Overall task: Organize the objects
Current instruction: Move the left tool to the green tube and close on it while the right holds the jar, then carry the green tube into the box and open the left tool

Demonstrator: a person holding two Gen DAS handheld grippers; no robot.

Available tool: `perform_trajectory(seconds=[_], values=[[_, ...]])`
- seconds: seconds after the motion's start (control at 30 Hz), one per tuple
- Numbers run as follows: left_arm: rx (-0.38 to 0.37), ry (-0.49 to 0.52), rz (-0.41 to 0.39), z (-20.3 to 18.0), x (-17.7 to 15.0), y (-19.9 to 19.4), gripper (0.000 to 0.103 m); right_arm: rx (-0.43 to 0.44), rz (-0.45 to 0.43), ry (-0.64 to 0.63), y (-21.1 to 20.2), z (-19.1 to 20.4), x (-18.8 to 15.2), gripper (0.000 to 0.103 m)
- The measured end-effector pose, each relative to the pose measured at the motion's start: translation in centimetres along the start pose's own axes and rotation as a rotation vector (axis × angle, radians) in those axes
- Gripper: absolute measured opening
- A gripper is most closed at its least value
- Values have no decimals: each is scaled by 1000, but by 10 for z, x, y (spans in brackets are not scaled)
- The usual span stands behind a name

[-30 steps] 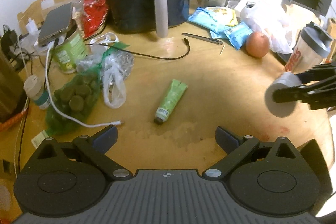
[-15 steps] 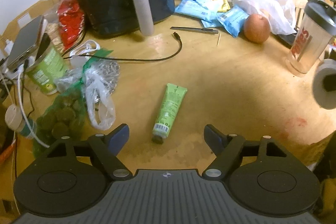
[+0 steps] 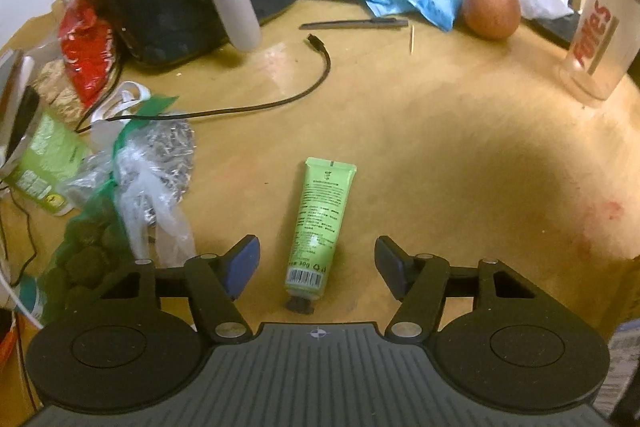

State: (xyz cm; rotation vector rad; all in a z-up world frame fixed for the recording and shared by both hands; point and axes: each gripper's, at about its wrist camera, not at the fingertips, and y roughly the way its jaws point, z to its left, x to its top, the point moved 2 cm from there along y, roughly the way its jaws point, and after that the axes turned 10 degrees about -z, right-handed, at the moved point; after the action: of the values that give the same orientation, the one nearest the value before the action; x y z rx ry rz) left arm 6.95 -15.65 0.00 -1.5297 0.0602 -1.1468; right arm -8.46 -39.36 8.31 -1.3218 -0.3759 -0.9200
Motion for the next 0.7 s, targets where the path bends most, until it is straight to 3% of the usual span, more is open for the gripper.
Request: perform_trajectory(seconds=[0.03, 0.2, 0.27, 0.33, 0.7], values=[[-5, 4, 6, 0, 0, 3, 51, -5, -1, 8, -2, -2, -1, 64], [-6, 39, 17, -1, 3, 19, 46, -32, -6, 29, -11, -9, -6, 64], [-17, 27, 29, 1, 4, 26, 33, -43, -7, 37, -14, -12, -7, 64], [-20, 20, 21, 3, 4, 28, 29, -57, -4, 43, -16, -16, -9, 64], [-37, -2, 19, -2, 8, 25, 28, -85, -1, 71, -25, -26, -18, 64]])
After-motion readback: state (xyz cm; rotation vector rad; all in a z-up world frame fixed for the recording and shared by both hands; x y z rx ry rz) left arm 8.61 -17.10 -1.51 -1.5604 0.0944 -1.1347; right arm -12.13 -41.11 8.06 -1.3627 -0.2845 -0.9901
